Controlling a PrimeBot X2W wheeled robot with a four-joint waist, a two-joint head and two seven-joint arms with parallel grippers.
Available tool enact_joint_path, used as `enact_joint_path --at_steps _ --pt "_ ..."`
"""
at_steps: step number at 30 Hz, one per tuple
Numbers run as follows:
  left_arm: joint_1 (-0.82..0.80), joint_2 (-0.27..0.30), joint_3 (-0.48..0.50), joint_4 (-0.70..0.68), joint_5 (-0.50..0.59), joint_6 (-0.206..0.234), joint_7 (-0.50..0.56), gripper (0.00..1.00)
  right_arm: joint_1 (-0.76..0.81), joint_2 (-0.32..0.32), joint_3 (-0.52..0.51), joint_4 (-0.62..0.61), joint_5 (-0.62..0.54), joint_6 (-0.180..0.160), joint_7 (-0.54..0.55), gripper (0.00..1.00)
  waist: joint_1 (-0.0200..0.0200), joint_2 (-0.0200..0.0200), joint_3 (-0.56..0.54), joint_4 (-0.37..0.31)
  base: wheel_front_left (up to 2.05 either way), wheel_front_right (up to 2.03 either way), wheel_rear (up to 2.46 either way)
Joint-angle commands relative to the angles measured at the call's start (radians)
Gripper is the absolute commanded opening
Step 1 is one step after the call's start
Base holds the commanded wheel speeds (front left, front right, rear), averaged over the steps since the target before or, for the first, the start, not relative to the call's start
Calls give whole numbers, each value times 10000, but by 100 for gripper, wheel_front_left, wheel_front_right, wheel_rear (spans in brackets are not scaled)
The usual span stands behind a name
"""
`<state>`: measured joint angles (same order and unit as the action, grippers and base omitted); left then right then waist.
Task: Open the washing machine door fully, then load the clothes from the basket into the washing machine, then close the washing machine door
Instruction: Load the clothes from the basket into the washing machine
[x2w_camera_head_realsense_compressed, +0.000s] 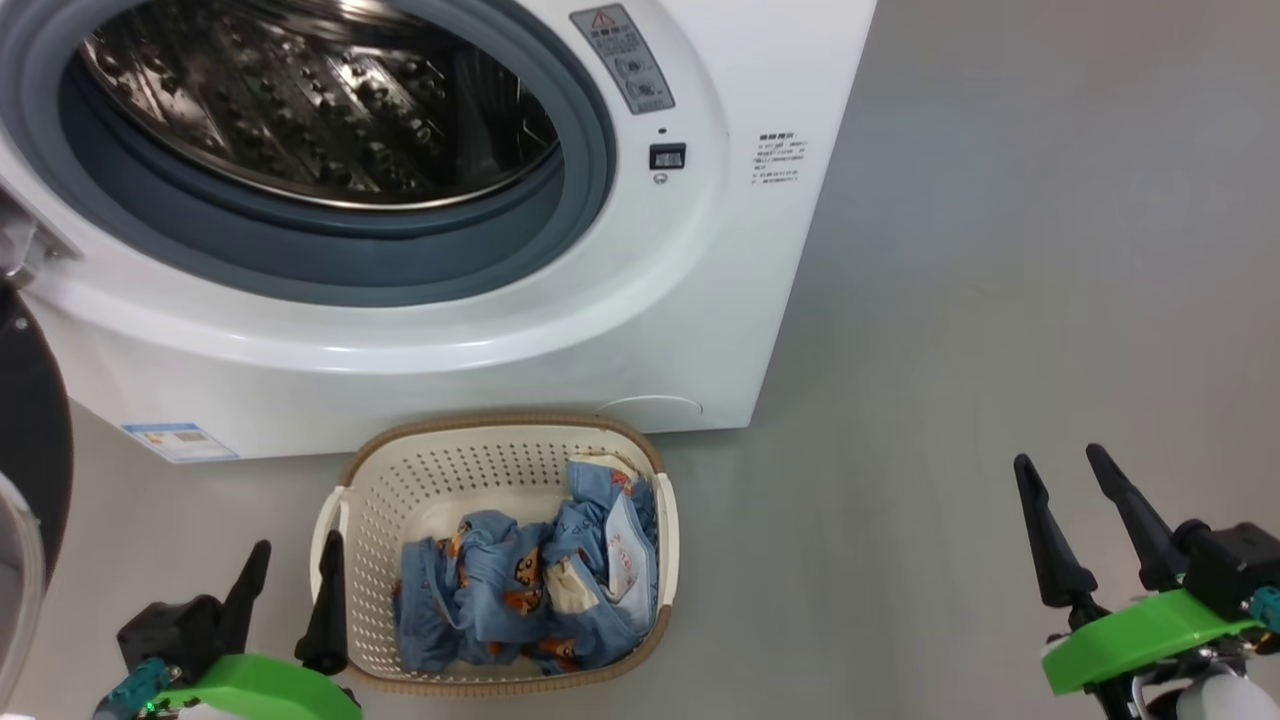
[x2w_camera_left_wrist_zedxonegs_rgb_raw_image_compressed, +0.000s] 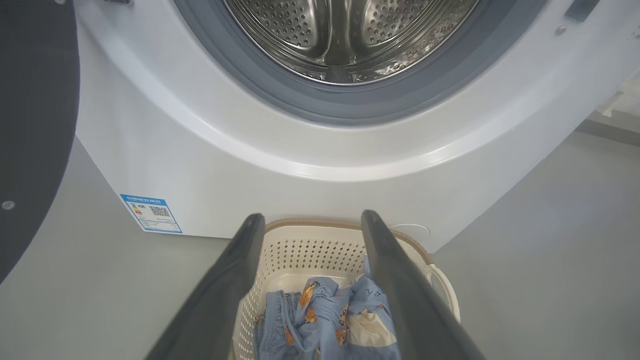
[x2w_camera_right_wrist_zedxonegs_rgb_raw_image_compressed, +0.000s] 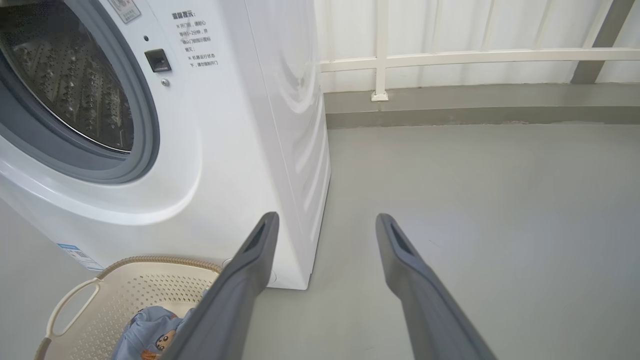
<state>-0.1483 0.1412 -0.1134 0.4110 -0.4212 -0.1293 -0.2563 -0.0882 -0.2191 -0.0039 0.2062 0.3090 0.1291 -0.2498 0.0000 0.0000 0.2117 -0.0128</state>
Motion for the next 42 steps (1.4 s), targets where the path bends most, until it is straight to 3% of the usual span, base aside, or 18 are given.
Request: enact_joint_path --at_steps 1,23,42 --pt "-359 181 252 -5 -136 -13 -55 100 -356 -47 176 -278 -44 16 -120 100 0 0 270 -76 0 0 0" --pt "-2922 304 -1517 3484 -1203 -13 -55 100 -1834 477 186 -466 -278 16 -120 100 0 0 2934 -356 0 0 0" --pt "-5211 827 -4262 5699 -2931 -13 -55 100 -2681 772 545 -520 -394 16 -120 100 0 0 4746 -714 0 0 0"
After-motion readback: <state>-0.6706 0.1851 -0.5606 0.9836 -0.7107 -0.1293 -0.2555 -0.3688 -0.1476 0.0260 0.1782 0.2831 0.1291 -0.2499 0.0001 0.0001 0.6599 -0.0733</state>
